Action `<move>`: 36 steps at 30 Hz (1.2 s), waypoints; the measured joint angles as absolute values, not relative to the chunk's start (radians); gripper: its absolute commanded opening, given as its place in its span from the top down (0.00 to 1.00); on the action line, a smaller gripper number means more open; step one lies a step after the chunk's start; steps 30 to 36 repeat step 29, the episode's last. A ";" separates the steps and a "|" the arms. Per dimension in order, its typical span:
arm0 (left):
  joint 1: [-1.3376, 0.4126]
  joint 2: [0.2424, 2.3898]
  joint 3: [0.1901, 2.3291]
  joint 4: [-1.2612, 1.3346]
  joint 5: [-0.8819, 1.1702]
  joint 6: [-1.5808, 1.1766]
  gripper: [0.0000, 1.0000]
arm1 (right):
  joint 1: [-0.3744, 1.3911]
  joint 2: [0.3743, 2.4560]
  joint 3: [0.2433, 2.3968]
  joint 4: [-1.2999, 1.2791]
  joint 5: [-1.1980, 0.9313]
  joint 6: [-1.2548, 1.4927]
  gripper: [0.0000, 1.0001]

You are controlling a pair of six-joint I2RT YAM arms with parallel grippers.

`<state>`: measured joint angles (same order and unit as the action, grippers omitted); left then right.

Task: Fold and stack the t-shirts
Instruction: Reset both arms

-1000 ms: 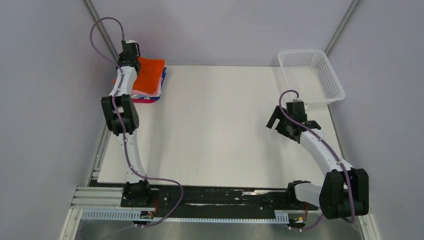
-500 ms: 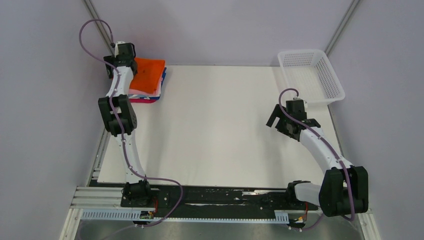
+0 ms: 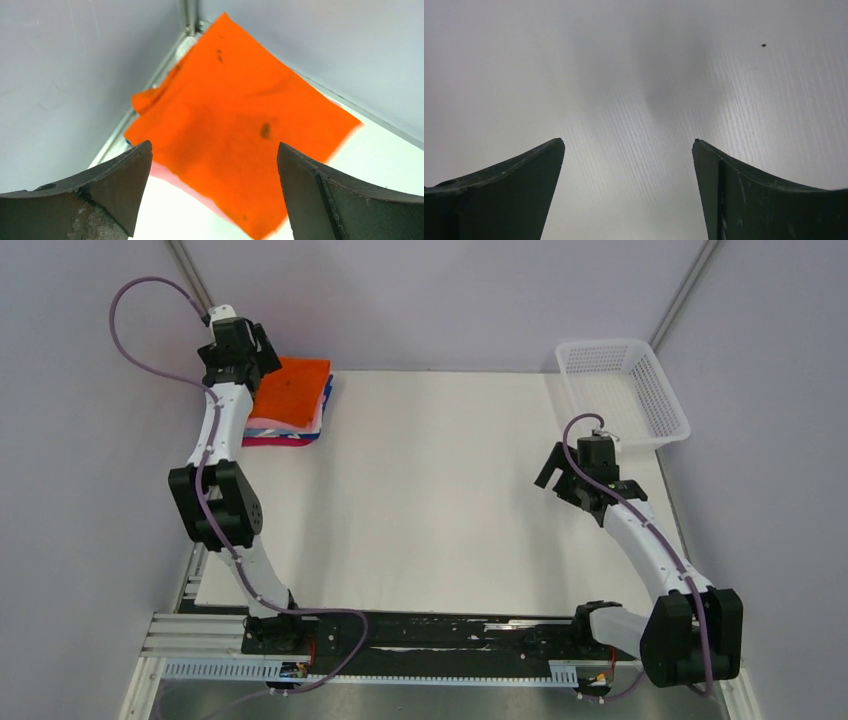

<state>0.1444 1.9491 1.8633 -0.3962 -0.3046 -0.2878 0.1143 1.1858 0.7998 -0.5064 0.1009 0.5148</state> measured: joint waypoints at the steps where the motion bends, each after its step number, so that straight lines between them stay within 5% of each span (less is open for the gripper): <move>1: 0.138 1.897 1.806 -0.378 -0.283 -0.300 0.00 | 0.114 1.171 0.800 -0.500 0.101 0.515 0.00; 8: -0.002 1.547 1.508 -0.309 -0.189 -0.378 0.00 | 0.112 1.042 0.738 -0.429 0.084 0.537 0.00; 16: -0.311 1.123 0.922 -0.171 -0.091 -0.563 0.00 | 0.110 0.885 0.577 -0.384 0.046 0.578 0.00; 23: -0.590 1.213 0.702 -0.193 -0.116 -0.662 0.00 | 0.110 0.795 0.482 -0.376 0.007 0.630 0.00; 36: -0.646 1.229 0.668 -0.196 -0.165 -0.726 0.00 | 0.110 0.762 0.444 -0.369 -0.004 0.645 0.00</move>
